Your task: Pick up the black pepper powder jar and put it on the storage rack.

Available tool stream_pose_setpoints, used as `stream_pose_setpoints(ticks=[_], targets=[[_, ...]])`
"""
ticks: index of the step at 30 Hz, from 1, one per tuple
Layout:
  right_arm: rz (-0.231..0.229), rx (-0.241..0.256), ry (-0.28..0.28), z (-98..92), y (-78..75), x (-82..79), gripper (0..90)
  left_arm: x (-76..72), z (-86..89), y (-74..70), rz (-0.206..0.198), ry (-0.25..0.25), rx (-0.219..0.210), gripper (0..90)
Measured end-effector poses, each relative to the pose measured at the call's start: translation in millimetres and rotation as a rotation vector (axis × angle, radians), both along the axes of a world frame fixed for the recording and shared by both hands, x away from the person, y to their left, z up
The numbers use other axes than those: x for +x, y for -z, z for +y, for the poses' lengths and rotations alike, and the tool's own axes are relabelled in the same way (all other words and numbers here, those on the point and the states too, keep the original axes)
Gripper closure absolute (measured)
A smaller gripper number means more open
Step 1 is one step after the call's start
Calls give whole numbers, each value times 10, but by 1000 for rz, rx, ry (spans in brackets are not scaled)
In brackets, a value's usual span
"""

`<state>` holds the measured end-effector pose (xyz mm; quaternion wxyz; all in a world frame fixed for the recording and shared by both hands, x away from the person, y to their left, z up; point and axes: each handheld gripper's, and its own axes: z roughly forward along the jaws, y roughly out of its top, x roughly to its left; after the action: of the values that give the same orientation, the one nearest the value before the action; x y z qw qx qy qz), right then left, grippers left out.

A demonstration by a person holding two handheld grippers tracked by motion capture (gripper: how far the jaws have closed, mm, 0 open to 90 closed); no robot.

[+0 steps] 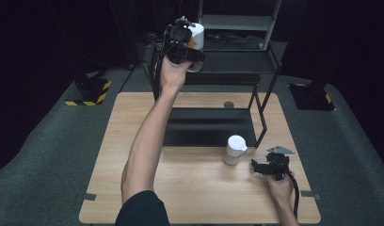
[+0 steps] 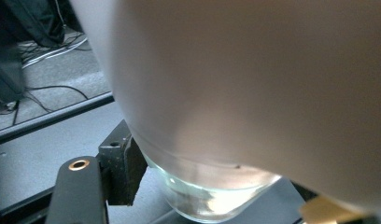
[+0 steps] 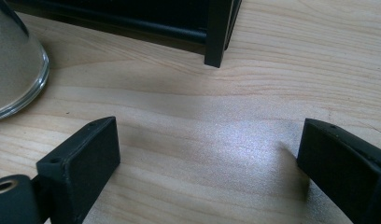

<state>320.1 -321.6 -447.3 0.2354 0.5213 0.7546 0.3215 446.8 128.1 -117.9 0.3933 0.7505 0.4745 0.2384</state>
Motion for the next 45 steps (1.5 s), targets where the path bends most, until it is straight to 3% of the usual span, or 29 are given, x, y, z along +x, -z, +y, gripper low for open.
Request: stream_pose_setpoints(ticks=[8,23,27,33,45], targets=[[-1,0,0,0,1,0,53,14,-28,27,-14,-18,35,306],[0,-1,0,0,-1,0,54,-10,12,74,-27,-12,17,297],[0,0,0,0,0,0,54,-2,55,73,-26,5,1,203],[0,0,0,1,0,0,54,-75,42,63,-38,-2,10,89],[0,0,0,0,1,-1,54,-318,104,9,-41,5,25,57]])
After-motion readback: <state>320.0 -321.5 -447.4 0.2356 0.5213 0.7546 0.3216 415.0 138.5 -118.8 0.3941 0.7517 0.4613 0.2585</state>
